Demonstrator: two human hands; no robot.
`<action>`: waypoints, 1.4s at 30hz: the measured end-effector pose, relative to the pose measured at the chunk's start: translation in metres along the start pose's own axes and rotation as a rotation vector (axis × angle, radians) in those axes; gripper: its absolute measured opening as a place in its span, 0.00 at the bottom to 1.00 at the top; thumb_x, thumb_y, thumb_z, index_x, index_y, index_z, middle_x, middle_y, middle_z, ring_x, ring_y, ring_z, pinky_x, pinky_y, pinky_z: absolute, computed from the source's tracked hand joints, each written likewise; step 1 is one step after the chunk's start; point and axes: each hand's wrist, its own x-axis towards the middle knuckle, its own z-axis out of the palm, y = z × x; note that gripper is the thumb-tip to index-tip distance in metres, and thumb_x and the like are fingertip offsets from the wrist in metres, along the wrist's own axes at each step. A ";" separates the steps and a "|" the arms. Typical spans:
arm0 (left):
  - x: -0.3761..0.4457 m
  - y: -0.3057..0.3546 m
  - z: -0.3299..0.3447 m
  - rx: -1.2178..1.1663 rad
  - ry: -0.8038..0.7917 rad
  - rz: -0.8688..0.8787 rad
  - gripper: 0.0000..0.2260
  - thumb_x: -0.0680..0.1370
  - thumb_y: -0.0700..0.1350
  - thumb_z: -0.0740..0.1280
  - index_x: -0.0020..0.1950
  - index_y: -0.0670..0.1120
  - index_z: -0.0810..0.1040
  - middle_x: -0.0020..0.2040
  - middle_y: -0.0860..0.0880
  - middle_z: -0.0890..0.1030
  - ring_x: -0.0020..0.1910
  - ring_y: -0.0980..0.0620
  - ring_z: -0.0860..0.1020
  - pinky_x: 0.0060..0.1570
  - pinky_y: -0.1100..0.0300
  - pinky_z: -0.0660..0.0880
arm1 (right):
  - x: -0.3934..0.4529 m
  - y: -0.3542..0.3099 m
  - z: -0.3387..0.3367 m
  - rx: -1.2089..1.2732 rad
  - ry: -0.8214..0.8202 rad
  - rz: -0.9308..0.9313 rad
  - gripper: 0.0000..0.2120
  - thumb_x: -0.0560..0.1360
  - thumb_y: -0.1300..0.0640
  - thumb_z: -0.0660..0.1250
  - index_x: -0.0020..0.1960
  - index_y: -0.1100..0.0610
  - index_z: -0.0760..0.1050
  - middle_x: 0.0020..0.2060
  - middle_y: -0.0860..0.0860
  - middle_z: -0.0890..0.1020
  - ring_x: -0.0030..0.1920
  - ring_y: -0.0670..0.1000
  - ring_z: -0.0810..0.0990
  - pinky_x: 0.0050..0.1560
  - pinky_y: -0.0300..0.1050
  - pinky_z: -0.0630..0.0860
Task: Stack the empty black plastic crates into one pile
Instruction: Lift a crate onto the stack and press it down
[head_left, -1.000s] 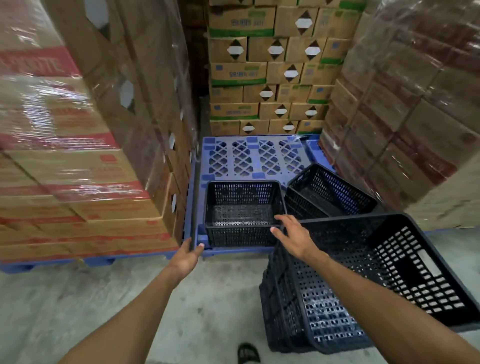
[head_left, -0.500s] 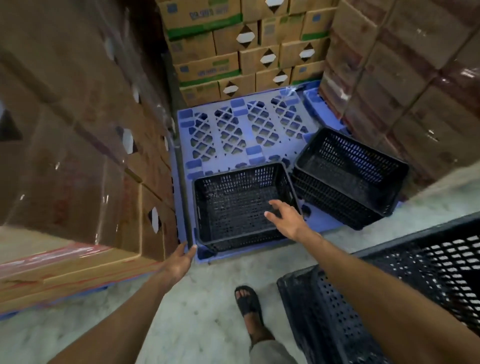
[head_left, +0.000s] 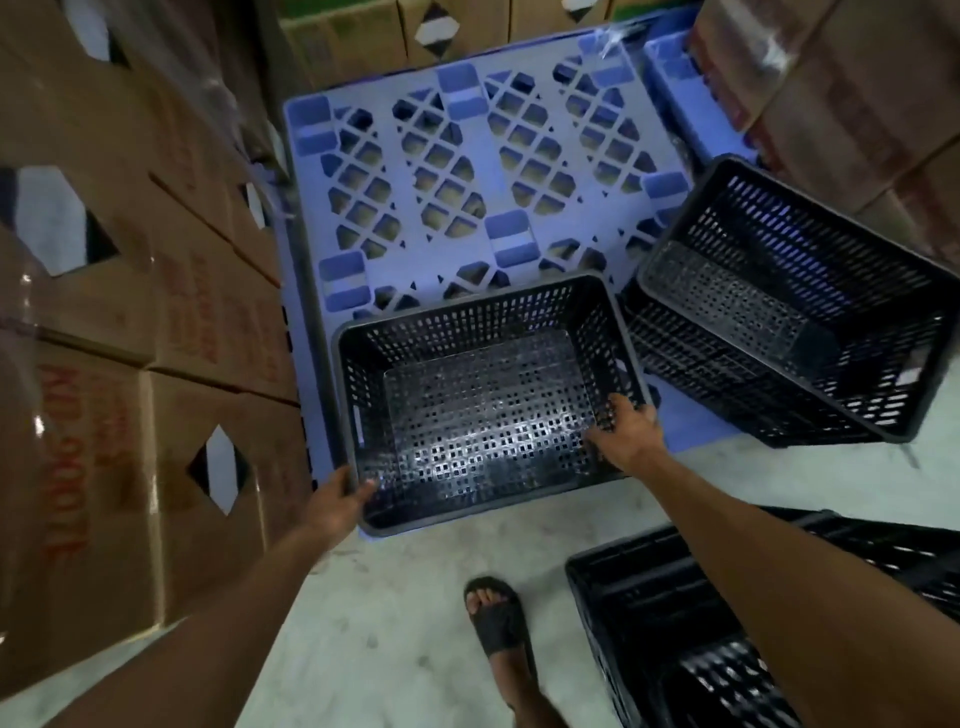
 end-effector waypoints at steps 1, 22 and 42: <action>0.018 -0.007 0.007 0.000 0.006 -0.032 0.26 0.82 0.46 0.61 0.77 0.40 0.58 0.74 0.45 0.66 0.73 0.39 0.66 0.64 0.51 0.67 | 0.015 0.000 0.006 0.006 0.003 0.031 0.38 0.75 0.43 0.66 0.78 0.47 0.49 0.77 0.62 0.48 0.76 0.66 0.50 0.72 0.66 0.58; 0.020 0.004 -0.062 0.373 0.185 -0.038 0.21 0.78 0.44 0.67 0.68 0.37 0.72 0.63 0.37 0.78 0.60 0.36 0.77 0.59 0.51 0.75 | 0.010 0.012 -0.030 0.591 0.278 0.279 0.10 0.78 0.66 0.58 0.38 0.61 0.67 0.35 0.58 0.70 0.41 0.58 0.69 0.43 0.51 0.67; -0.382 0.003 -0.164 0.155 0.566 0.351 0.17 0.77 0.46 0.65 0.62 0.38 0.75 0.60 0.37 0.78 0.57 0.37 0.77 0.52 0.52 0.74 | -0.375 0.033 -0.219 0.862 0.596 -0.132 0.09 0.76 0.67 0.60 0.56 0.68 0.72 0.48 0.61 0.75 0.46 0.57 0.72 0.47 0.51 0.70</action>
